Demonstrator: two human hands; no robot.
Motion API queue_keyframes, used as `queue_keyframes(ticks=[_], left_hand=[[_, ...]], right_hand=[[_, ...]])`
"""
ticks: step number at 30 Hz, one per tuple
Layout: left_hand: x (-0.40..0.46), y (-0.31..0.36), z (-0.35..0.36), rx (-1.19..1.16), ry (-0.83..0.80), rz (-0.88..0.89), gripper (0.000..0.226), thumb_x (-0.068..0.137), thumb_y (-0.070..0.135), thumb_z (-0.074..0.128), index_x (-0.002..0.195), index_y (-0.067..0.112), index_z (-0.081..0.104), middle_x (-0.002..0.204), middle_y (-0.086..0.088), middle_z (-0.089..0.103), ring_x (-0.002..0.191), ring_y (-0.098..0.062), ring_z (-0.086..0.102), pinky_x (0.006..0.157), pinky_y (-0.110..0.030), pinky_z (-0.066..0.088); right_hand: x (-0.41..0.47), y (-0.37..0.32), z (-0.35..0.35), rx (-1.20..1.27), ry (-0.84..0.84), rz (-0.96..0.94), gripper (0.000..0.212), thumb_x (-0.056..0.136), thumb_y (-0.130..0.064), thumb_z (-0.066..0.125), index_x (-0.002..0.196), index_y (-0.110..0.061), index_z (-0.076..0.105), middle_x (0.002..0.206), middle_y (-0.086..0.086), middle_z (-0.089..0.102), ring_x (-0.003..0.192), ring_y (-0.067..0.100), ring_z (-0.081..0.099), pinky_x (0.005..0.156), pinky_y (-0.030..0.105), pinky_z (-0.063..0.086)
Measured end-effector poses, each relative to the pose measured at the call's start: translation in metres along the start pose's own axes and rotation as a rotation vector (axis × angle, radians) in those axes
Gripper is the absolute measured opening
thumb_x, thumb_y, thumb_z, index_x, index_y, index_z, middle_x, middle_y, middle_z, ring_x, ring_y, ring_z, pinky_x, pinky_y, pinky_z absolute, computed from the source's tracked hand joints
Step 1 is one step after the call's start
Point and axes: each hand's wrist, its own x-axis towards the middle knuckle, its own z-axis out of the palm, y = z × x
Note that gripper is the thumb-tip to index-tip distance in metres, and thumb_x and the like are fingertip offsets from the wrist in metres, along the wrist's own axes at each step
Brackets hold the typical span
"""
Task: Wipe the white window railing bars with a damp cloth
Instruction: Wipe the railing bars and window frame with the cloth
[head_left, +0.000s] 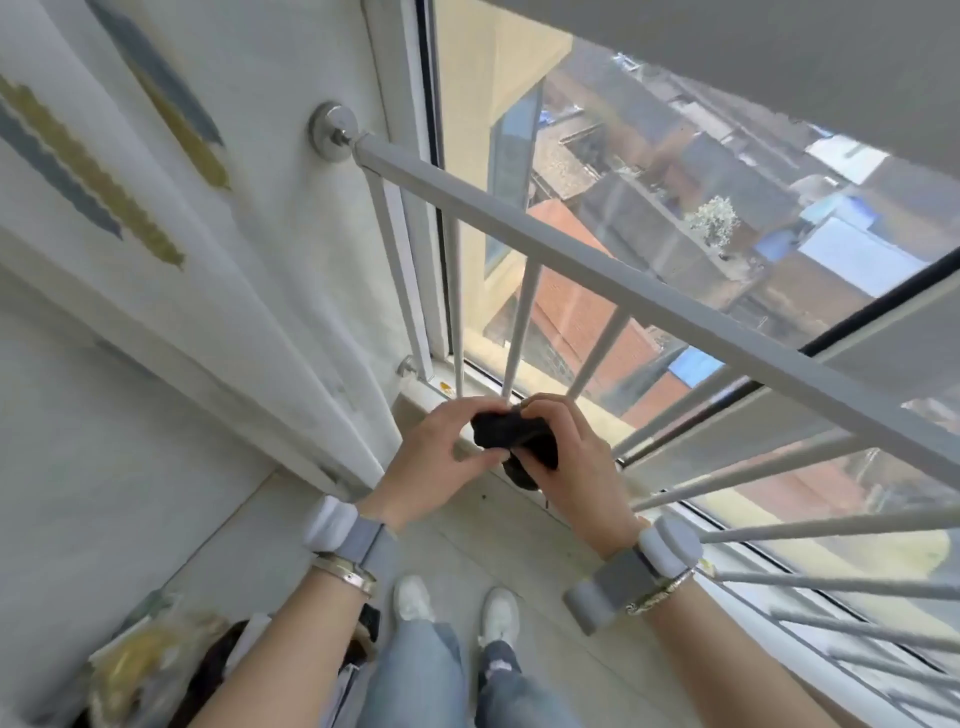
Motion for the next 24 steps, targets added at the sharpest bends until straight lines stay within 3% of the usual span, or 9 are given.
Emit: queue_keyframes(ticks=[3, 5, 8, 13, 16, 18, 20, 24], left_hand=[[-0.004, -0.009, 0.010, 0.066, 0.023, -0.067, 0.030, 0.087, 0.025, 0.060, 0.116, 0.029, 0.053, 0.108, 0.017, 0.058, 0.096, 0.000, 0.050, 0.084, -0.011, 0.038], [-0.009, -0.016, 0.014, 0.116, 0.044, -0.079, 0.028, 0.089, 0.023, 0.057, 0.117, 0.025, 0.053, 0.105, 0.016, 0.058, 0.092, 0.001, 0.049, 0.077, -0.006, 0.035], [-0.017, -0.033, 0.021, 0.090, 0.071, -0.125, 0.028, 0.090, 0.023, 0.056, 0.118, 0.023, 0.052, 0.109, 0.009, 0.060, 0.097, -0.006, 0.053, 0.082, -0.018, 0.041], [-0.022, -0.059, 0.025, -0.033, 0.173, -0.203, 0.030, 0.085, 0.025, 0.064, 0.113, 0.023, 0.054, 0.107, 0.010, 0.061, 0.097, -0.008, 0.057, 0.085, -0.022, 0.047], [-0.017, -0.074, 0.018, -0.081, 0.208, -0.183, 0.036, 0.081, 0.024, 0.069, 0.113, 0.021, 0.054, 0.110, 0.008, 0.060, 0.100, -0.004, 0.055, 0.086, -0.010, 0.042], [-0.009, -0.082, 0.011, -0.061, 0.220, -0.143, 0.036, 0.081, 0.021, 0.068, 0.114, 0.022, 0.055, 0.112, 0.008, 0.059, 0.102, -0.005, 0.054, 0.091, -0.015, 0.044], [0.000, -0.101, 0.006, -0.035, 0.266, -0.128, 0.031, 0.084, 0.018, 0.065, 0.113, 0.021, 0.057, 0.112, 0.006, 0.059, 0.102, -0.009, 0.056, 0.092, -0.026, 0.047], [0.035, -0.138, 0.000, -0.091, 0.410, -0.101, 0.025, 0.090, 0.010, 0.054, 0.110, 0.025, 0.054, 0.109, 0.008, 0.058, 0.101, -0.011, 0.057, 0.086, -0.023, 0.050]], right_hand=[[-0.003, 0.007, 0.008, 0.019, -0.080, 0.030, 0.048, 0.079, -0.014, 0.072, 0.114, -0.025, 0.042, 0.120, -0.002, 0.052, 0.097, 0.010, 0.053, 0.078, 0.017, 0.042], [-0.007, 0.013, 0.018, 0.010, -0.154, 0.036, 0.048, 0.080, -0.015, 0.071, 0.120, -0.022, 0.045, 0.123, -0.002, 0.050, 0.104, 0.011, 0.052, 0.083, 0.018, 0.042], [-0.013, 0.020, 0.037, -0.004, -0.195, 0.062, 0.046, 0.081, -0.017, 0.069, 0.123, -0.017, 0.051, 0.123, -0.002, 0.052, 0.110, 0.015, 0.051, 0.087, 0.025, 0.045], [-0.016, 0.023, 0.067, -0.034, -0.134, 0.127, 0.034, 0.084, -0.016, 0.066, 0.116, -0.017, 0.056, 0.110, -0.001, 0.062, 0.095, 0.019, 0.060, 0.077, 0.034, 0.052], [-0.009, 0.021, 0.087, 0.010, -0.055, 0.180, 0.030, 0.085, -0.013, 0.064, 0.114, -0.015, 0.056, 0.109, -0.001, 0.062, 0.093, 0.017, 0.060, 0.076, 0.025, 0.047], [0.001, 0.020, 0.096, 0.040, -0.001, 0.185, 0.029, 0.084, -0.013, 0.065, 0.112, -0.016, 0.057, 0.107, -0.003, 0.062, 0.091, 0.013, 0.057, 0.075, 0.023, 0.044], [0.014, 0.023, 0.116, 0.071, 0.041, 0.161, 0.032, 0.083, -0.013, 0.066, 0.113, -0.019, 0.055, 0.108, -0.004, 0.061, 0.093, 0.011, 0.056, 0.078, 0.025, 0.047], [0.044, 0.047, 0.160, 0.117, 0.087, 0.006, 0.044, 0.082, -0.019, 0.066, 0.119, -0.028, 0.044, 0.116, -0.002, 0.058, 0.105, 0.016, 0.053, 0.086, 0.026, 0.042]])
